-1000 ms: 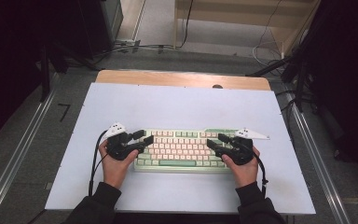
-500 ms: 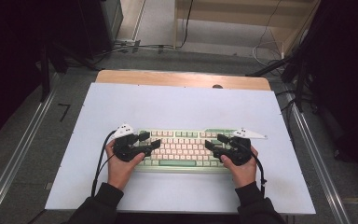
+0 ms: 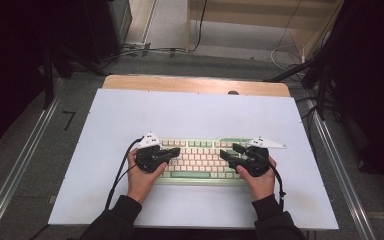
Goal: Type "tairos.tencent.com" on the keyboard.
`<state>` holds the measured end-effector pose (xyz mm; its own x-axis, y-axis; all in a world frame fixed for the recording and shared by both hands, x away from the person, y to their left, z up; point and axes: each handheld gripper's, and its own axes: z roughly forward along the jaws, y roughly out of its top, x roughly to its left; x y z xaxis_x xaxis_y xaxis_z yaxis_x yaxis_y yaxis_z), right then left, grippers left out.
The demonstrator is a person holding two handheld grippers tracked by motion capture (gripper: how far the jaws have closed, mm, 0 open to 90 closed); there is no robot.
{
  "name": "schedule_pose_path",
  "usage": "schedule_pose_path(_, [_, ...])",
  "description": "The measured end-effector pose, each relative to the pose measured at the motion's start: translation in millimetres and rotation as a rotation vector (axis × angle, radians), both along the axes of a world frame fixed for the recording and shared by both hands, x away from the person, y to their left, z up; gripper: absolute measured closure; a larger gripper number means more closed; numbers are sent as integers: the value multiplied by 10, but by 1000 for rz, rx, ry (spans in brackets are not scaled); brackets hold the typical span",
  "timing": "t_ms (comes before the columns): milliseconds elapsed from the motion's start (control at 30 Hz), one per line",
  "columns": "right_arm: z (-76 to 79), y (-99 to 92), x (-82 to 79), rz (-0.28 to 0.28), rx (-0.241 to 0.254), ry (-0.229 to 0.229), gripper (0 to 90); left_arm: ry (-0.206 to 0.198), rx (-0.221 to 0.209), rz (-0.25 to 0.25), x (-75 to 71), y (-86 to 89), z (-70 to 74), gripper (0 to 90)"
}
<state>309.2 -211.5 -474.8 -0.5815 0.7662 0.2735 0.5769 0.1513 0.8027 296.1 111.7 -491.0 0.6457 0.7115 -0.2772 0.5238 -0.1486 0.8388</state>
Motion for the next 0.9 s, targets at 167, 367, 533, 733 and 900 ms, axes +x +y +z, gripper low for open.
schedule_pose_path(167, [-5,18,-3,6,-4,0,352,17,7,-20,49,-78,-12,900])
schedule_pose_path(367, [-15,34,0,12,-10,2,356,31,31,-25,89,-144,-14,900])
schedule_pose_path(533, [-14,33,2,11,-11,3,358,37,51,-37,102,-203,-5,900])
schedule_pose_path(733, [-13,33,1,11,-12,4,362,45,87,-35,110,-237,-21,900])
schedule_pose_path(900, [-13,36,3,9,-16,6,367,72,135,-40,119,-278,-11,900])
